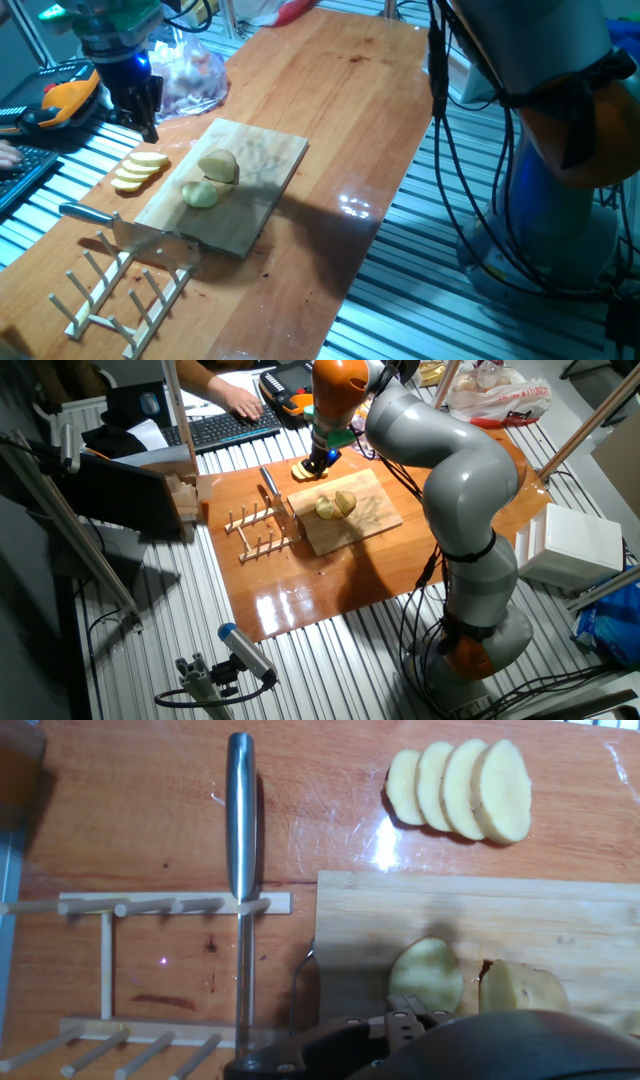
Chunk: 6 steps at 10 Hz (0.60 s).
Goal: Chop the potatoes
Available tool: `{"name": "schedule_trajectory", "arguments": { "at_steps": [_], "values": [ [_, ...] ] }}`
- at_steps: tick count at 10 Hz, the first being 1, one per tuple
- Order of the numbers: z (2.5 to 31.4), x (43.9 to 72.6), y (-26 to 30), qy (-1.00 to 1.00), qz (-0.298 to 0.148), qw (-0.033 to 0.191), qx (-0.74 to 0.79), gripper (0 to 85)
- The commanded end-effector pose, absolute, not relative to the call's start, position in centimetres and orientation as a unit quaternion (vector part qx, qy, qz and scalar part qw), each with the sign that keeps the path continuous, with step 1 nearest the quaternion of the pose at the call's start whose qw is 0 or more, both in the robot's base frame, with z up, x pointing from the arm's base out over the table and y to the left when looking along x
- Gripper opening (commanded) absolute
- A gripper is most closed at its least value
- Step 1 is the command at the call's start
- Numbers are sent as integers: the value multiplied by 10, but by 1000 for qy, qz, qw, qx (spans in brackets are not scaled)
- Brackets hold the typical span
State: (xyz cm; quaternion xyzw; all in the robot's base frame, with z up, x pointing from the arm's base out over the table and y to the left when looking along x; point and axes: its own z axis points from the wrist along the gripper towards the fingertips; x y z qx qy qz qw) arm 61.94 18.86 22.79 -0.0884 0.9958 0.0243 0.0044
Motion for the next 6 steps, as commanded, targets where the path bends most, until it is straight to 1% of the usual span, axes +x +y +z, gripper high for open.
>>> {"name": "schedule_trajectory", "arguments": {
  "at_steps": [1, 5, 6],
  "values": [
    [228, 619, 189, 996, 25, 2, -88, 0],
    [228, 620, 189, 996, 19, -2, -84, 0],
    [228, 620, 191, 996, 20, -9, -81, 0]
  ]
}}
